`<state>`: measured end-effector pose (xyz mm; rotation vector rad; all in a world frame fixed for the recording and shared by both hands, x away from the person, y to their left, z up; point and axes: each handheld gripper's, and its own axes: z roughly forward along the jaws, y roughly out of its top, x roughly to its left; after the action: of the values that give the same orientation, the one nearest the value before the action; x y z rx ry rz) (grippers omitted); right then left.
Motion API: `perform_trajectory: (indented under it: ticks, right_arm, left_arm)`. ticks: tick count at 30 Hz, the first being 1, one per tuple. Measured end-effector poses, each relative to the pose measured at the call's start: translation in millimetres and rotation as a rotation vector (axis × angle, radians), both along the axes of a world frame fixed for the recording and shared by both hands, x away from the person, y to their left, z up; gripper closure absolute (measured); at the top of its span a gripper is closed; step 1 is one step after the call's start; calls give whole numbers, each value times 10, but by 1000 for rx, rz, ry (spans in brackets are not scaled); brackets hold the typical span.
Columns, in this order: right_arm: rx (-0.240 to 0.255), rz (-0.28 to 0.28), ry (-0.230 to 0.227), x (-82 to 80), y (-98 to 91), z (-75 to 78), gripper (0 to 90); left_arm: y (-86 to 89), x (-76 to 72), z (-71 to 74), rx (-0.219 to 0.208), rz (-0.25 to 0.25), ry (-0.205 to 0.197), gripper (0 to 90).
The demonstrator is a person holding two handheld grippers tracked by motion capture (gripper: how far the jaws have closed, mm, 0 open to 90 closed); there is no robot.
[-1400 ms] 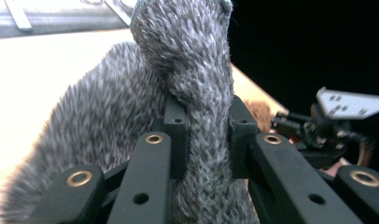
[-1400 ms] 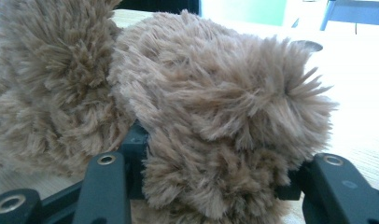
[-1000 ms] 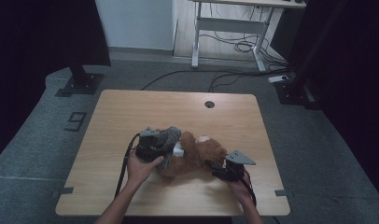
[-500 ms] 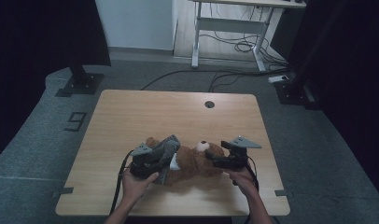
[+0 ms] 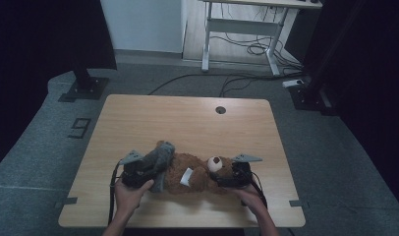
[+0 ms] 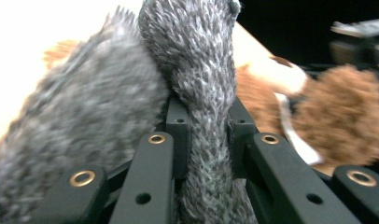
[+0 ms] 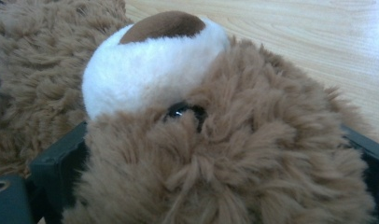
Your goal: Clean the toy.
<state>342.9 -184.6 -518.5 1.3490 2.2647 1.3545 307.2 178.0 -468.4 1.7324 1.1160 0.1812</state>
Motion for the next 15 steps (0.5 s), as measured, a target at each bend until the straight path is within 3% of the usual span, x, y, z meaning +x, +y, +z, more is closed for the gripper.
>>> perform_trajectory:
  ticks: [2,4,7,11,13,15]
  right_arm:
    - [-4,-1,6,-8,-5,-3,47]
    - [-15,-2,2,-35,5,-1,53]
    - [-35,-7,-7,-67,24,1,71]
    - [-30,15,-24,-110,27,-17,177]
    - [-29,30,-63,-150,43,-24,255]
    - [-39,49,-109,-196,63,-26,330]
  left_arm:
    - [117,26,-19,30,52,2,756]
    - [170,57,-63,37,61,29,753]
    - [136,95,-152,56,21,89,750]
    - [-27,147,-243,32,-64,169,739]
    - [-152,155,-271,22,-101,186,740]
    - [-234,150,-256,36,-90,171,747]
